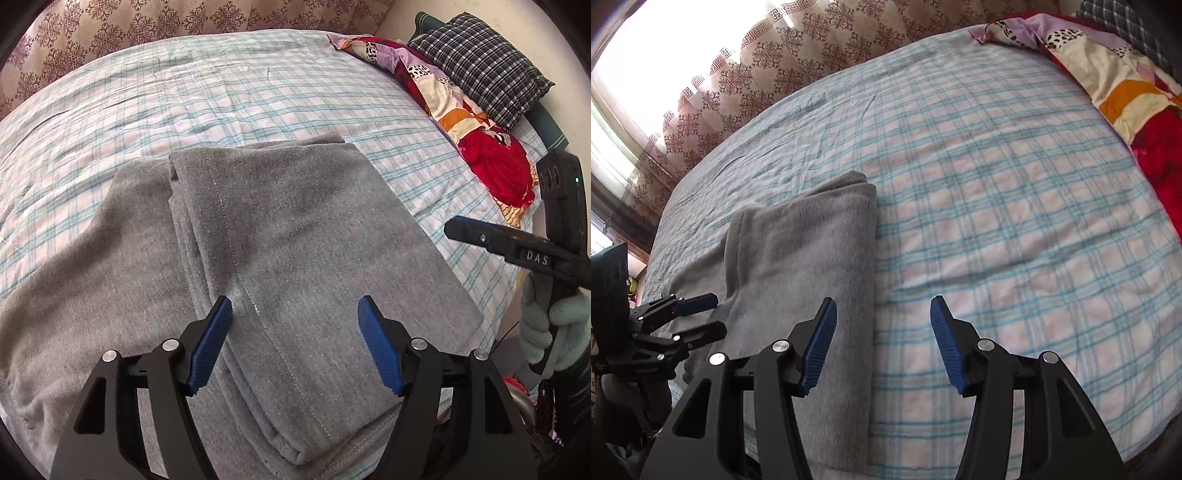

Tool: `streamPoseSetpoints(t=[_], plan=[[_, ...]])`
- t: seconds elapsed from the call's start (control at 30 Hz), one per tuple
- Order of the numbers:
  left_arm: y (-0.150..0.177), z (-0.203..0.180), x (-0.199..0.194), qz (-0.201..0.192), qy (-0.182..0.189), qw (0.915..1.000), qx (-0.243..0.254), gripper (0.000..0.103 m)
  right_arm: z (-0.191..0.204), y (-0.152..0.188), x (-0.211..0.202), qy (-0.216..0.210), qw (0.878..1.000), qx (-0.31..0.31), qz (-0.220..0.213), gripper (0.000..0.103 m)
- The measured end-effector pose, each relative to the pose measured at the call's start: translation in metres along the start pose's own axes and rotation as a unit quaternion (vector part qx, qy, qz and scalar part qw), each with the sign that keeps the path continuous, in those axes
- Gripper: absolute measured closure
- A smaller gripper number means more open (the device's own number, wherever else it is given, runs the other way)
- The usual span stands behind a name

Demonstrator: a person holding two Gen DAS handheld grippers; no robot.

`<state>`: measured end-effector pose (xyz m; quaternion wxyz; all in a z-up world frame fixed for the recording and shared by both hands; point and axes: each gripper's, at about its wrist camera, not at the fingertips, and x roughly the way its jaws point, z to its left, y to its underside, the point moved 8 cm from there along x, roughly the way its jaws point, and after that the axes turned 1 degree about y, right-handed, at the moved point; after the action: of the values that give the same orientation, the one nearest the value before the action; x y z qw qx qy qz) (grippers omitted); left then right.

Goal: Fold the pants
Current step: 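Press the folded pants flat with both open grippers, then grasp the folded end of the pants with the right gripper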

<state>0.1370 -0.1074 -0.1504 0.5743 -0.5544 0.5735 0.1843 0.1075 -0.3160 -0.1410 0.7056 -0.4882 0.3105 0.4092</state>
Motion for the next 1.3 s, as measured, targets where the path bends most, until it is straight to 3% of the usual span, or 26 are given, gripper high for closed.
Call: streamPoseSetpoints(t=[0.2,0.33,0.43,0.6,0.67,0.77,1.0,1.13,1.3], plan=[[0.023,-0.011,0.009,0.019,-0.023,0.9989,0.035,0.030,0.012,0.055,-0.005,0.014,0.998,-0.039,0.048,0.050],[0.032,-0.016,0.018,0.009,-0.058,0.9944,0.087,0.026,0.016,0.062,-0.003,0.017,0.997,-0.040,0.057,0.049],[0.030,-0.016,0.016,0.009,-0.059,0.9950,0.079,0.026,0.013,0.065,-0.002,0.002,0.998,-0.021,0.061,0.049],[0.019,-0.019,0.005,0.011,-0.044,0.9975,0.055,0.024,0.017,0.056,-0.016,-0.038,0.999,0.011,0.037,0.049],[0.011,-0.026,0.000,0.001,-0.038,0.9977,0.057,0.018,0.018,0.055,-0.019,-0.055,0.998,0.026,0.034,0.048],[-0.006,-0.040,-0.005,-0.010,-0.028,0.9977,0.060,0.007,0.014,0.055,-0.017,-0.061,0.997,0.044,0.036,0.042],[-0.038,-0.057,0.016,0.009,-0.025,0.9985,0.049,0.005,0.020,0.062,0.001,-0.084,0.991,0.084,0.063,0.041],[-0.053,-0.063,0.031,0.024,-0.003,0.9993,0.028,0.005,0.029,0.063,0.005,-0.085,0.992,0.070,0.066,0.061],[-0.068,-0.077,0.048,0.044,0.015,0.9988,0.016,0.005,0.039,0.058,0.000,-0.071,0.996,0.040,0.047,0.073]])
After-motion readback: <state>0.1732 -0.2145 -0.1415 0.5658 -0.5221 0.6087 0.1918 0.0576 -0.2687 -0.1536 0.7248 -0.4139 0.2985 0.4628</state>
